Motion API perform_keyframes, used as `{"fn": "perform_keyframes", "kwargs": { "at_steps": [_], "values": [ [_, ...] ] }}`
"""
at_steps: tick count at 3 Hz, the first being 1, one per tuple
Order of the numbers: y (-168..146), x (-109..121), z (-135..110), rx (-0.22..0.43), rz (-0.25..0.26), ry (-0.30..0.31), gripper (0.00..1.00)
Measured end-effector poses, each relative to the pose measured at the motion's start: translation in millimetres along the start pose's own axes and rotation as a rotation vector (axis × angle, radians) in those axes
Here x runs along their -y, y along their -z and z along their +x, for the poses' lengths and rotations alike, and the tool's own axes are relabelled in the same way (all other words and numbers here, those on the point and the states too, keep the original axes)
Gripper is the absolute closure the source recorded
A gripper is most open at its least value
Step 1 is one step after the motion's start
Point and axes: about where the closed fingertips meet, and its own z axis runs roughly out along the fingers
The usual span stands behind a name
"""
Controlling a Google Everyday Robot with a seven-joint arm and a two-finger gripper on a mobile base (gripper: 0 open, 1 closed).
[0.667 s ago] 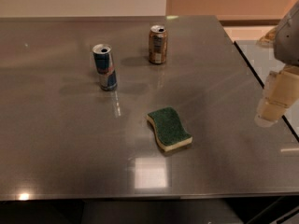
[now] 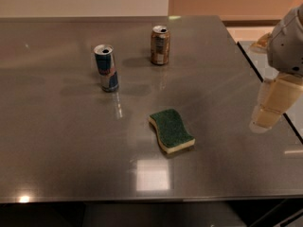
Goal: Move sponge near redbull can
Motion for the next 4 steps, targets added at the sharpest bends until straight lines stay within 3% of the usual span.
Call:
{"fn": "perform_keyframes", "kwargs": {
  "at_steps": [2,4],
  "values": [
    [-54,-25,-36,0.098,-0.074,0.114,0.0],
    [-103,-32,-64,0.135,-0.119,0.146,0.0]
  ]
}}
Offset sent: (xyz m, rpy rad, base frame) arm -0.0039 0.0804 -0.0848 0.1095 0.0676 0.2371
